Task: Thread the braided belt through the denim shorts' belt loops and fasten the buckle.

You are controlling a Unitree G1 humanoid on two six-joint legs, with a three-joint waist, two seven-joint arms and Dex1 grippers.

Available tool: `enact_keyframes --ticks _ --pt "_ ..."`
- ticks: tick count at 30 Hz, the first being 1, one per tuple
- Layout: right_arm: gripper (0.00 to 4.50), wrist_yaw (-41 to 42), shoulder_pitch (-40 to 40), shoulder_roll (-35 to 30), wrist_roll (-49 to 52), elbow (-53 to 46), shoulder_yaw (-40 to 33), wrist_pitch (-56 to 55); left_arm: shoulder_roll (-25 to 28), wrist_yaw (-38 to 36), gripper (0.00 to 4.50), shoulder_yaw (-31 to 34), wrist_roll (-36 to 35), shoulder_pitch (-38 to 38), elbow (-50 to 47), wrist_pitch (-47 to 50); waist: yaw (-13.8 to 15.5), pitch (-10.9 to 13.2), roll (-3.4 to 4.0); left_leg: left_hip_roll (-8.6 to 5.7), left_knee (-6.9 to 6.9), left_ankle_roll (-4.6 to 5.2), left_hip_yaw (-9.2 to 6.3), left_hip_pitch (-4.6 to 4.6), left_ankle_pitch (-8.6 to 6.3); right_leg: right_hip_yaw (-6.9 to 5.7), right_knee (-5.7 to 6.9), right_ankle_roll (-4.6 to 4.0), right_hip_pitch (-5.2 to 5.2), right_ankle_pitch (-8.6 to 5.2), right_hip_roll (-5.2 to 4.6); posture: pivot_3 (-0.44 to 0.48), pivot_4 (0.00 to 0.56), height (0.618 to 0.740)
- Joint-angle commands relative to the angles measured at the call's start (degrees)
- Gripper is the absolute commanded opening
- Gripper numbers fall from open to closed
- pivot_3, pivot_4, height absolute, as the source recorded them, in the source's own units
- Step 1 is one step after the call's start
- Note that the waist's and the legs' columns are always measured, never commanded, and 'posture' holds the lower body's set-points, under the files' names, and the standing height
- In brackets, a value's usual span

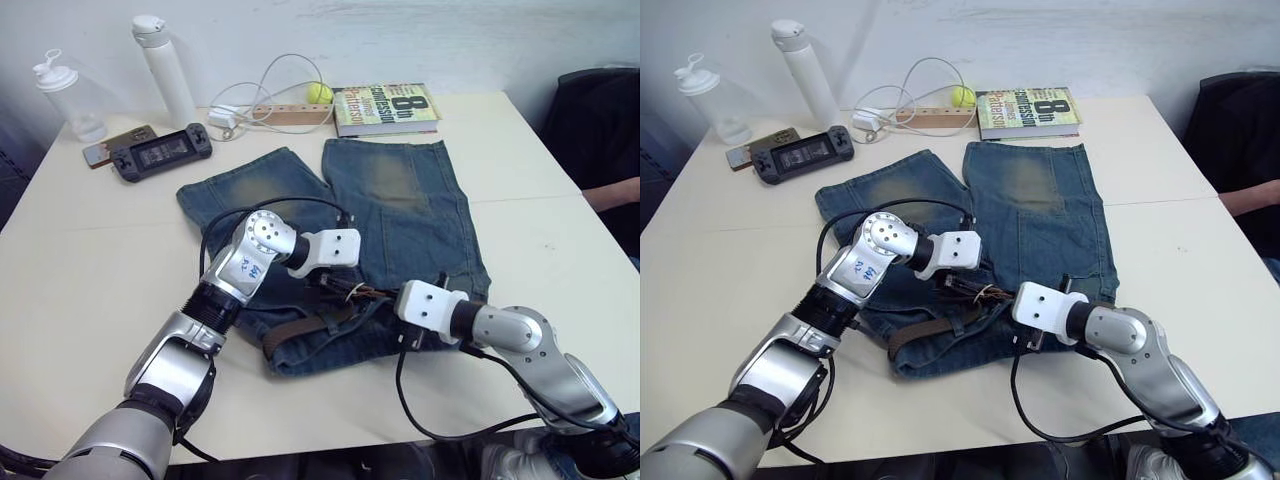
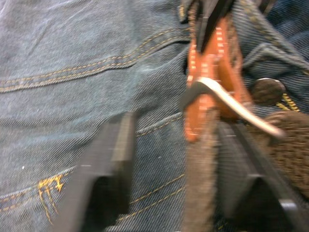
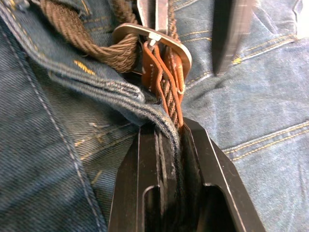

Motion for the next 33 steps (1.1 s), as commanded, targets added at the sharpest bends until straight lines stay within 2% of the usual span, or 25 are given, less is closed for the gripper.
enact_keyframes --ticks 1,4,9,11,15,19,23,24,26,28,30,31,33 --pt "0.0 -1.1 -1.4 0.7 0.0 -2.6 -1.5 -0.9 0.7 -3.9 4.43 -1.8 -1.7 -0.8 -4.7 -1.3 0.0 0.0 0.0 0.0 0.0 0.0 0.0 0.0 0.0 0.0 0.0 0.0 0.0 0.0 0.0 0.0 0.15 0.74" --pt "0.0 -0.9 -1.4 0.7 -0.1 -2.4 -1.6 -1.1 3.3 -5.8 4.43 -1.6 -1.9 -1.6 -5.2 -1.6 -0.1 0.0 0.0 0.0 -0.01 0.0 0.0 0.0 0.0 0.01 -0.01 0.0 -0.01 0.0 0.01 0.0 0.15 0.74" --pt "0.0 -0.9 -1.4 0.7 -0.3 -1.8 -1.3 -1.2 6.3 -2.9 4.43 0.3 0.3 -6.9 0.4 -2.1 0.0 0.0 0.0 0.0 -0.01 0.0 0.0 0.0 0.0 0.01 0.01 0.0 -0.02 0.0 0.01 0.0 0.15 0.74" --pt "0.0 -1.0 -1.4 0.6 -0.4 -1.7 -1.2 -1.2 7.6 -3.9 4.43 -0.1 0.6 -7.9 0.9 -1.2 0.0 0.0 0.0 0.0 -0.01 0.0 0.0 -0.01 0.0 0.01 -0.01 0.0 -0.02 0.0 0.0 0.0 0.15 0.74" --pt "0.0 -1.0 -1.4 0.6 -0.4 -1.6 -1.1 -1.1 10.4 -7.2 4.43 -2.0 1.4 -6.6 -3.6 3.4 -0.2 0.0 0.01 0.0 -0.01 0.0 0.0 -0.01 0.0 0.02 -0.01 0.0 -0.02 0.0 0.01 0.0 0.15 0.74" --pt "0.0 -1.1 -1.2 0.7 -0.4 -1.6 -1.1 -0.9 9.6 -7.1 4.43 -1.8 0.3 -5.2 -8.1 9.2 0.0 0.0 0.0 0.0 -0.01 0.0 -0.01 -0.02 0.0 0.03 0.01 0.0 -0.03 0.0 0.01 0.0 0.15 0.74" --pt "0.0 -1.2 -1.5 0.8 -0.4 -1.5 -1.0 -0.9 9.9 -6.6 4.43 -2.3 0.9 -4.5 -9.8 10.5 -0.1 0.0 0.0 0.0 0.01 0.0 0.0 -0.02 0.0 0.03 0.01 0.0 -0.02 0.0 0.01 0.0 0.15 0.74" --pt "0.0 -1.3 -1.5 0.8 -0.4 -1.5 -1.0 -0.9 9.9 -6.5 3.88 -2.4 0.9 -4.4 -10.0 10.5 -0.1 0.0 0.0 0.0 0.01 0.0 -0.01 -0.02 0.0 0.02 0.02 0.0 -0.02 0.0 0.01 0.0 0.15 0.74" --pt "0.0 -1.3 -1.6 0.9 -0.3 -1.4 -1.0 -0.9 9.9 -6.4 3.32 -2.4 0.6 -4.2 -10.5 10.8 -0.1 0.0 0.0 0.0 0.01 0.0 -0.01 -0.02 0.0 0.02 0.02 0.0 -0.02 0.0 0.01 0.0 0.15 0.74" --pt "0.0 -1.3 -1.6 0.9 -0.3 -1.5 -1.0 -0.8 9.3 -6.5 2.4 -2.2 -0.3 -4.1 -11.2 11.8 -0.1 0.0 0.0 0.0 0.01 0.0 -0.01 -0.02 0.0 0.02 0.02 0.0 -0.02 0.0 0.02 0.0 0.15 0.74" --pt "0.0 -1.3 -1.6 1.0 -0.4 -1.6 -1.0 -0.7 9.1 -7.0 1.86 -2.6 -0.7 -3.8 -12.1 12.3 -0.1 0.0 0.0 0.0 0.0 0.0 -0.01 -0.02 0.0 0.02 0.02 0.0 -0.03 0.0 0.01 0.0 0.15 0.74" --pt "0.0 -1.4 -1.7 1.0 -0.4 -1.7 -1.0 -0.7 9.1 -7.3 1.33 -2.9 -0.9 -3.7 -12.5 12.4 -0.1 0.0 0.0 0.0 0.0 0.0 -0.01 -0.02 0.0 0.03 0.02 0.0 -0.02 0.0 0.01 0.0 0.15 0.74" --pt "0.0 -1.4 -1.7 1.0 -0.4 -1.7 -0.9 -0.6 8.9 -7.5 0.67 -3.4 -1.1 -3.3 -13.1 12.7 -0.1 0.0 0.0 0.0 0.0 0.0 -0.01 -0.02 0.0 0.02 0.02 0.0 -0.02 0.0 0.01 0.0 0.15 0.74"
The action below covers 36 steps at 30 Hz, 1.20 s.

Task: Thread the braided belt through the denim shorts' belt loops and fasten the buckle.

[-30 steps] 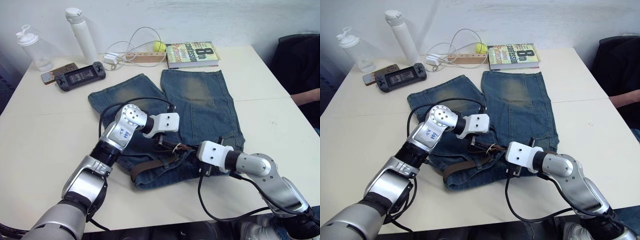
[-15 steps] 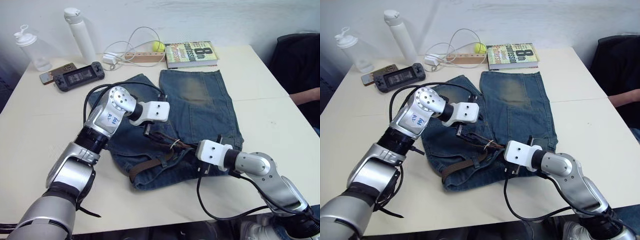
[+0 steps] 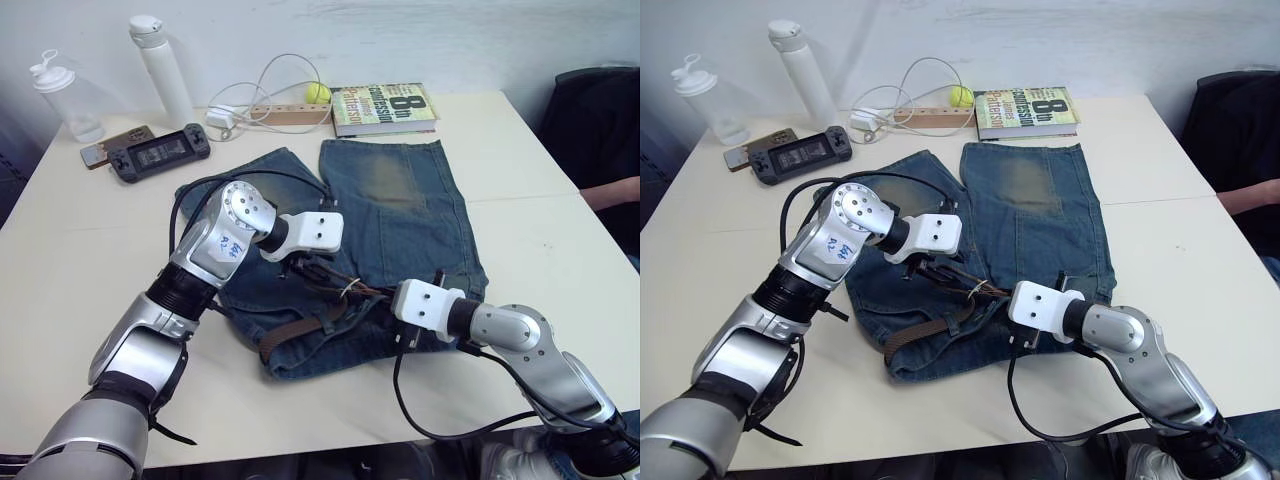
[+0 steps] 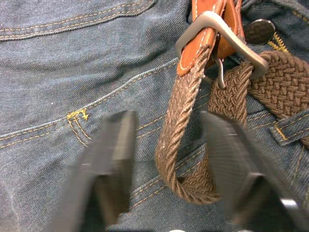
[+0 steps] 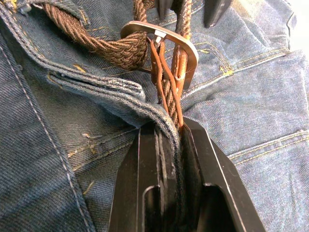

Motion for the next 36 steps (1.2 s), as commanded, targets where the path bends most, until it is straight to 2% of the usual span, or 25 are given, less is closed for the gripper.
enact_keyframes --ticks 1,8,15,21,23,27,31,32,36 --pt "0.0 -0.8 -0.9 0.5 -0.3 -1.2 -1.2 -0.3 -0.6 -0.4 0.14 -0.9 -1.0 0.6 -3.3 0.6 0.0 0.0 0.0 0.0 0.0 0.0 0.0 0.0 0.0 0.0 0.0 0.0 0.0 0.0 0.0 0.0 0.15 0.74" --pt "0.0 -0.7 -1.5 0.6 -0.3 -1.3 -0.8 -0.1 -2.4 -0.7 0.04 -2.6 -1.7 1.2 -5.4 1.7 0.0 0.0 0.0 0.0 0.0 0.0 0.01 0.0 0.0 0.01 0.0 0.0 0.0 0.0 0.0 0.0 0.15 0.74" --pt "0.0 0.3 -2.0 0.8 0.0 -1.8 0.4 -0.3 -7.0 3.9 0.04 -2.3 -1.1 -0.6 -1.5 5.0 0.0 0.0 0.0 0.0 0.0 0.0 0.01 0.01 0.0 0.01 0.01 0.0 0.0 0.0 0.0 0.0 0.15 0.74" --pt "0.0 0.7 -1.7 1.0 -0.3 -1.9 0.5 -0.2 -8.5 2.2 0.04 -3.0 -3.1 0.1 -4.2 6.6 0.0 0.0 0.0 0.0 0.0 0.0 0.01 0.0 0.0 0.01 0.02 0.0 0.0 0.0 0.0 0.0 0.15 0.74" --pt "0.0 0.7 -1.6 0.9 -0.4 -1.8 0.5 -0.2 -9.7 3.2 0.85 -1.4 -4.2 -0.1 -3.9 8.7 0.0 0.0 0.0 0.0 0.0 0.0 0.01 0.01 0.0 0.01 0.02 0.0 0.0 0.0 0.0 0.0 0.15 0.74" --pt "0.0 0.9 -1.6 0.7 -0.7 -1.4 0.4 -0.3 -6.9 -1.0 2.5 -0.9 -5.8 -0.4 -6.5 10.6 -0.1 0.0 0.0 0.0 0.01 0.0 0.01 0.01 0.0 0.01 0.02 0.0 0.0 0.0 0.0 0.0 0.15 0.74" --pt "0.0 1.1 -0.9 -0.3 -1.3 -0.2 -0.4 -0.7 -2.6 -1.4 4.18 0.7 -4.9 -2.4 -6.5 9.2 -0.1 0.0 0.0 0.01 0.0 0.0 0.01 0.01 0.0 0.02 0.04 -0.01 -0.02 0.0 0.01 0.0 0.15 0.74" --pt "0.0 1.2 -0.7 -0.5 -1.3 0.0 -0.6 -1.0 -1.9 -1.2 4.44 0.9 -4.8 -2.9 -6.2 9.1 0.0 0.0 0.0 0.01 0.0 0.0 0.01 0.01 0.0 0.02 0.04 0.0 -0.02 0.0 0.01 0.0 0.15 0.74" --pt "0.0 1.2 1.1 -1.9 -1.8 0.8 -1.5 -4.8 1.7 -3.9 4.44 4.1 -8.9 -4.4 -8.8 12.7 0.0 0.0 0.0 0.0 0.0 0.0 0.01 0.0 0.0 0.03 0.02 0.0 -0.01 0.0 0.0 0.0 0.15 0.74"
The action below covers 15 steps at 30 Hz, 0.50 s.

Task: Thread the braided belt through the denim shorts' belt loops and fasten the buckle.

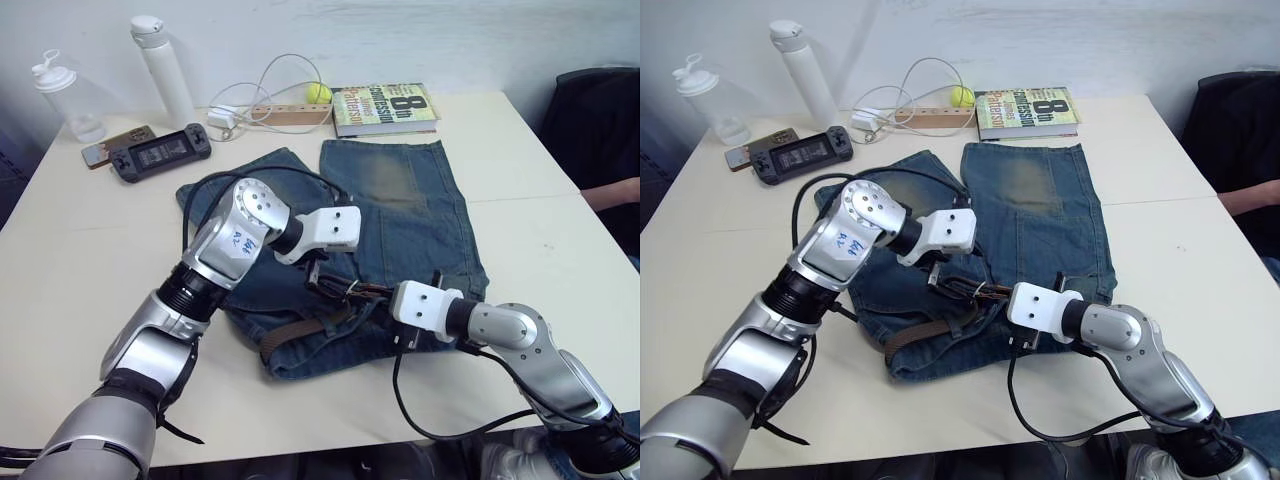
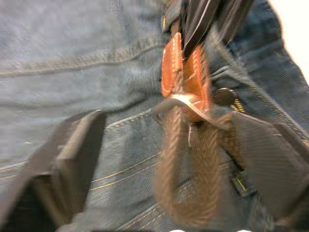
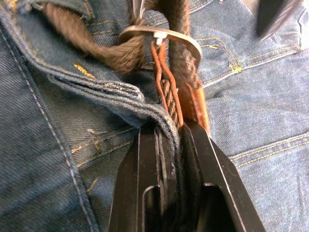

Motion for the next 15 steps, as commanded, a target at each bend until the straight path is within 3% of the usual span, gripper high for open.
enact_keyframes --ticks 1,8,10,11,15 --pt "0.0 -0.3 1.8 -1.5 -0.4 0.1 -2.3 -5.5 2.8 -2.7 4.44 4.5 -5.3 -2.0 -4.5 4.1 0.0 0.0 0.0 0.0 0.0 0.0 -0.01 0.01 0.0 0.0 0.0 0.0 0.0 0.0 0.01 0.0 0.15 0.74" --pt "0.0 1.0 6.2 -5.0 -0.4 2.4 -3.7 -15.8 5.5 -2.6 4.44 7.1 -11.1 -1.2 -8.8 10.0 0.1 0.0 0.0 -0.01 0.01 0.0 -0.02 0.01 0.0 -0.02 -0.02 0.0 0.02 0.0 0.0 0.0 0.15 0.74" --pt "0.98 1.8 6.6 -5.2 1.2 2.2 -4.8 -16.5 6.5 -3.0 4.5 7.1 -12.1 0.5 -10.1 10.3 0.0 0.0 0.0 -0.01 0.01 0.0 -0.01 0.02 0.0 0.0 0.0 0.0 0.02 0.0 0.01 0.0 0.15 0.74" --pt "1.1 2.3 6.7 -5.4 1.9 1.9 -5.3 -16.6 7.1 -3.2 4.5 7.2 -12.5 1.4 -10.8 10.4 0.0 0.0 0.0 -0.01 0.0 0.0 -0.01 0.02 0.0 0.0 0.01 0.0 0.01 0.0 0.01 0.0 0.15 0.74" --pt "2.87 5.3 7.8 -7.1 6.7 -0.8 -8.5 -14.8 9.7 -3.5 4.5 7.0 -14.8 4.4 -13.6 11.3 0.0 0.0 0.0 0.0 -0.02 0.0 0.0 0.04 0.0 0.03 0.01 0.0 0.01 0.0 0.02 0.0 0.15 0.74"
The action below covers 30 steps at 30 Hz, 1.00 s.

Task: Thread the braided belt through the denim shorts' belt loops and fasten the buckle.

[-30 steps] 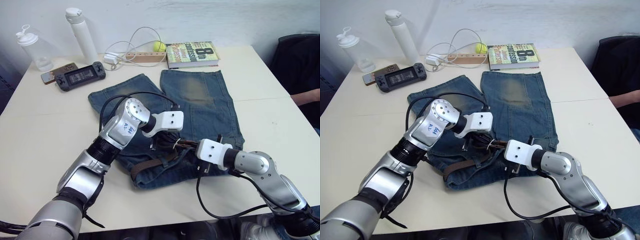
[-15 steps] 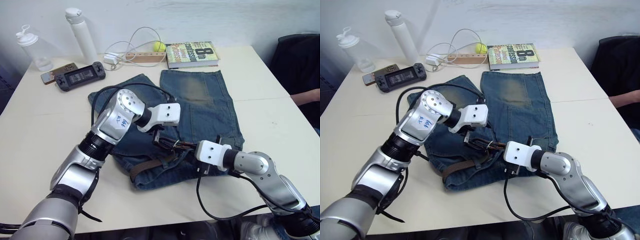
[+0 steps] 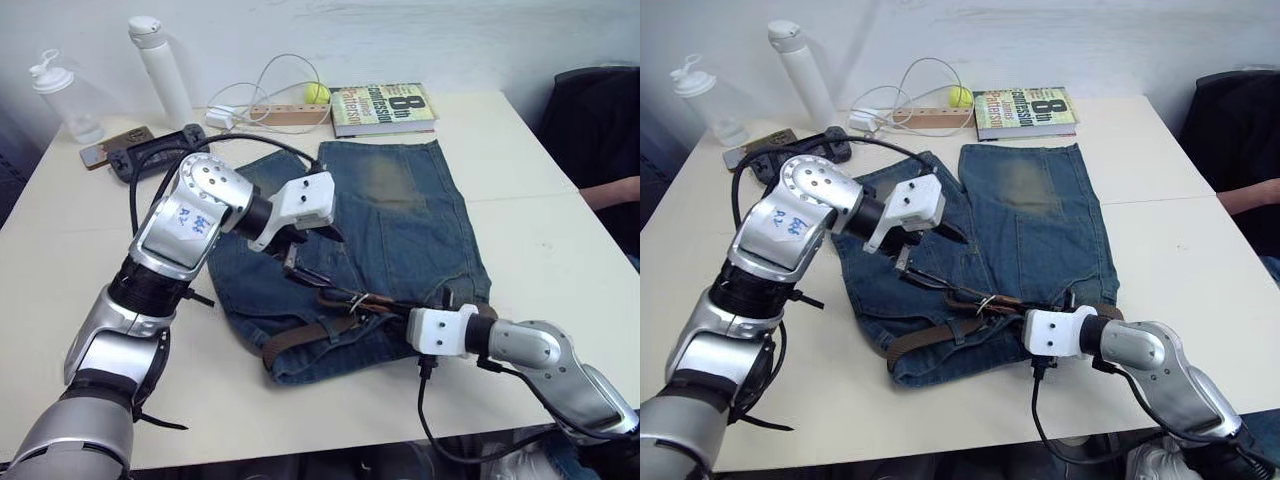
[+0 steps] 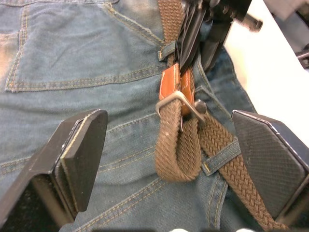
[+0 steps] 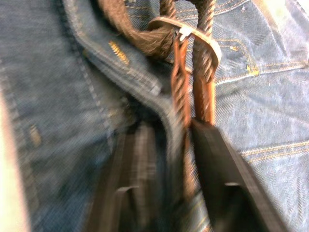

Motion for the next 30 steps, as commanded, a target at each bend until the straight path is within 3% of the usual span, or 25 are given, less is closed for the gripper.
enact_keyframes --ticks 1,3,4,11,14,17,23,28,30 --pt "3.28 3.2 0.8 -1.8 5.8 -4.5 -4.4 2.0 2.4 -1.0 4.5 1.0 -2.8 1.8 -4.1 0.3 0.1 0.0 0.0 0.0 0.0 0.0 -0.01 0.0 0.0 0.0 0.01 0.0 0.0 0.0 0.0 0.0 0.15 0.74" --pt "4.19 5.3 1.5 -3.3 8.9 -6.5 -6.0 5.0 4.2 -1.7 4.5 0.4 -3.3 4.3 -5.4 -1.2 0.1 0.0 0.0 0.0 0.0 0.0 0.0 0.01 0.0 0.0 0.0 0.0 0.02 0.0 -0.01 0.0 0.15 0.74" --pt "4.35 6.1 1.7 -4.0 10.1 -7.4 -6.9 6.2 4.9 -1.7 4.5 0.3 -3.4 5.4 -6.0 -1.8 0.1 0.0 0.0 0.0 0.01 0.0 -0.01 0.0 0.0 0.0 -0.02 0.0 0.02 0.0 -0.01 0.0 0.15 0.74" --pt "4.35 8.1 -1.0 -7.7 17.8 -10.5 -14.0 15.6 6.9 1.1 4.5 4.9 -8.1 11.0 -10.1 0.8 0.3 0.0 -0.01 0.0 0.01 0.02 -0.03 -0.01 -0.01 -0.02 -0.07 0.0 0.06 0.0 -0.04 0.0 0.15 0.74" --pt "4.5 8.1 -3.9 -8.3 17.6 -9.2 -14.0 16.5 7.0 3.0 3.72 6.4 -10.9 12.9 -12.9 3.9 0.2 0.0 0.0 0.01 0.01 0.02 -0.03 0.0 -0.01 -0.02 -0.06 0.0 0.06 0.0 -0.03 0.0 0.15 0.74" --pt "4.5 8.2 -6.2 -8.5 17.4 -8.5 -13.2 17.5 6.1 6.9 2.44 6.4 -11.2 14.9 -14.7 5.6 0.2 0.0 0.0 0.01 0.0 0.02 -0.02 0.0 -0.01 -0.01 -0.08 0.0 0.06 0.0 -0.04 0.0 0.15 0.74" --pt "4.5 7.2 -10.4 -7.6 17.5 -7.7 -10.9 21.1 6.5 14.6 0.18 -1.5 -4.3 21.0 -19.1 3.1 0.2 0.0 0.0 0.01 -0.01 0.02 0.02 0.02 -0.01 0.01 -0.08 0.0 0.07 0.0 -0.05 0.0 0.15 0.74" --pt "4.5 6.6 -10.4 -7.4 17.1 -8.3 -9.9 22.8 7.9 17.0 0.07 -4.7 -3.9 26.4 -23.4 4.2 0.4 0.0 0.0 0.01 -0.02 0.04 0.0 -0.01 -0.02 0.0 -0.1 0.0 0.07 0.0 -0.06 0.0 0.15 0.74" --pt "4.5 6.5 -10.4 -7.4 16.4 -8.3 -9.1 22.7 9.4 18.0 0.07 -7.5 -0.5 28.2 -22.7 1.1 0.4 0.0 0.0 0.01 -0.02 0.04 0.01 0.02 -0.02 0.01 -0.1 0.0 0.07 0.0 -0.05 0.0 0.15 0.74"
